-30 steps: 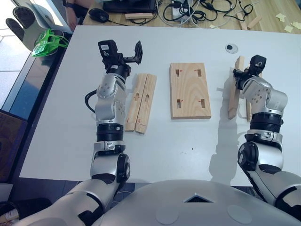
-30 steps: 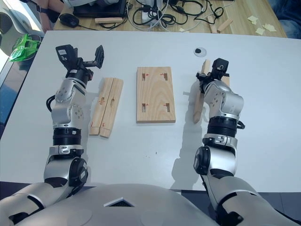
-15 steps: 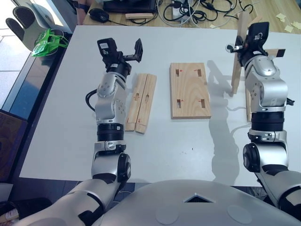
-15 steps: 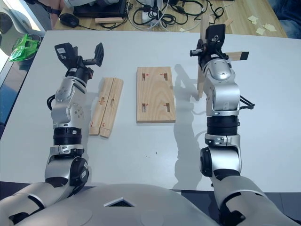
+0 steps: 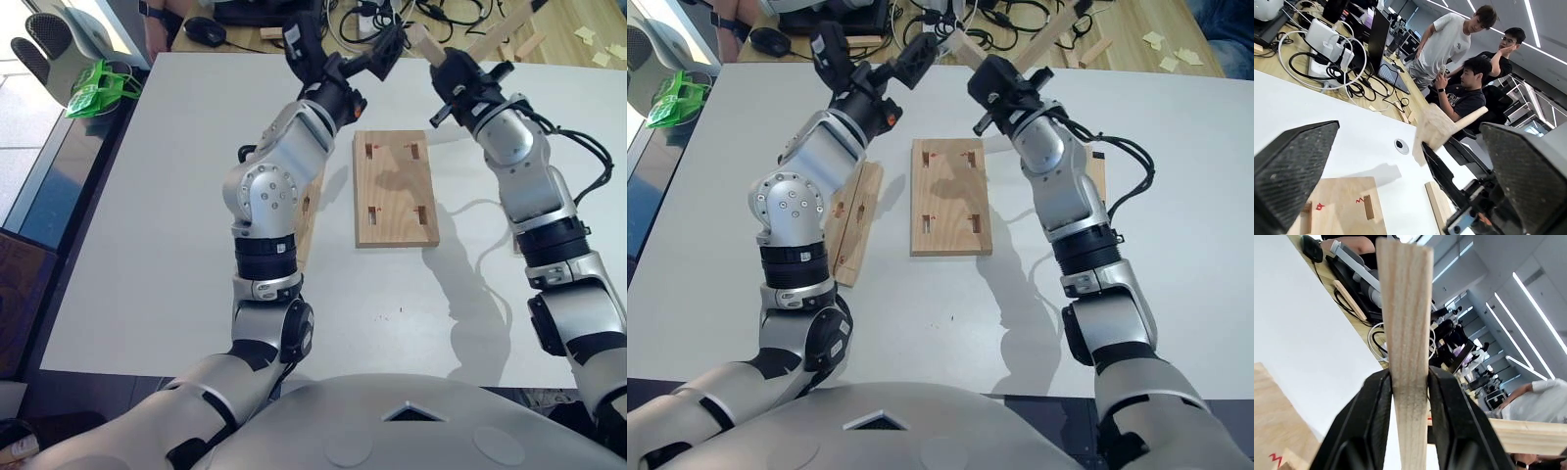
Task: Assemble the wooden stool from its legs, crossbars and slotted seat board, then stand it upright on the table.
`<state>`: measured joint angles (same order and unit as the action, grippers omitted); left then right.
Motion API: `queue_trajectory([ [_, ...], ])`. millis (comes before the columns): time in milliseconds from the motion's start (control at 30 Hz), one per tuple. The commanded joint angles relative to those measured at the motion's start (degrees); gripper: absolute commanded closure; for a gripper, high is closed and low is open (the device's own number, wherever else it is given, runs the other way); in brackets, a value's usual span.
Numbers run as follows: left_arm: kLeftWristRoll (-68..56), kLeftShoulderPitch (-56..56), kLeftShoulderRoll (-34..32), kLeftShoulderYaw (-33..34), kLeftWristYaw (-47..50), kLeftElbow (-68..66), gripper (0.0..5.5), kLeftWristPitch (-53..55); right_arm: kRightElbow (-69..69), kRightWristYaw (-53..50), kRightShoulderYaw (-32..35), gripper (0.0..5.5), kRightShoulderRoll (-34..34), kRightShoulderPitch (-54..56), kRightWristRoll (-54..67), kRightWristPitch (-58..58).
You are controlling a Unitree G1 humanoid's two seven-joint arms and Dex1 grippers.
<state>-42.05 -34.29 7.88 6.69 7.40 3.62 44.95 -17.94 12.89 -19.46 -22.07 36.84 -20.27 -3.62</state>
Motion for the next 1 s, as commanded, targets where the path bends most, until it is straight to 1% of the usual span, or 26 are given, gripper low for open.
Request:
queue_trajectory([
  [33,-2.32,-1.82,7.74,-0.47,3.00,-0.04,0.10,0.52,-1.81,-1.60,-3.01,4.49,0.24,3.53,-5.52,5.08],
  [167,-2.78,-2.32,7.96,-1.22,4.84,-0.33,0.10,-1.89,-2.05,-2.50,-4.04,4.49,1.83,4.38,-8.28,7.31],
  [367,-2.22,-2.29,7.24,-2.50,6.50,-1.48,0.10,-5.12,-0.77,-2.59,-3.70,4.49,3.46,3.60,-8.85,8.87],
  [833,0.16,-1.80,5.75,-4.71,10.51,-3.51,0.10,-10.72,1.62,-3.27,-2.04,4.49,6.20,2.66,-8.65,8.51],
  [1000,4.17,-1.81,4.66,-5.30,11.75,-3.71,0.10,-14.63,1.93,-2.45,-1.54,4.49,7.02,2.25,-7.88,7.77],
])
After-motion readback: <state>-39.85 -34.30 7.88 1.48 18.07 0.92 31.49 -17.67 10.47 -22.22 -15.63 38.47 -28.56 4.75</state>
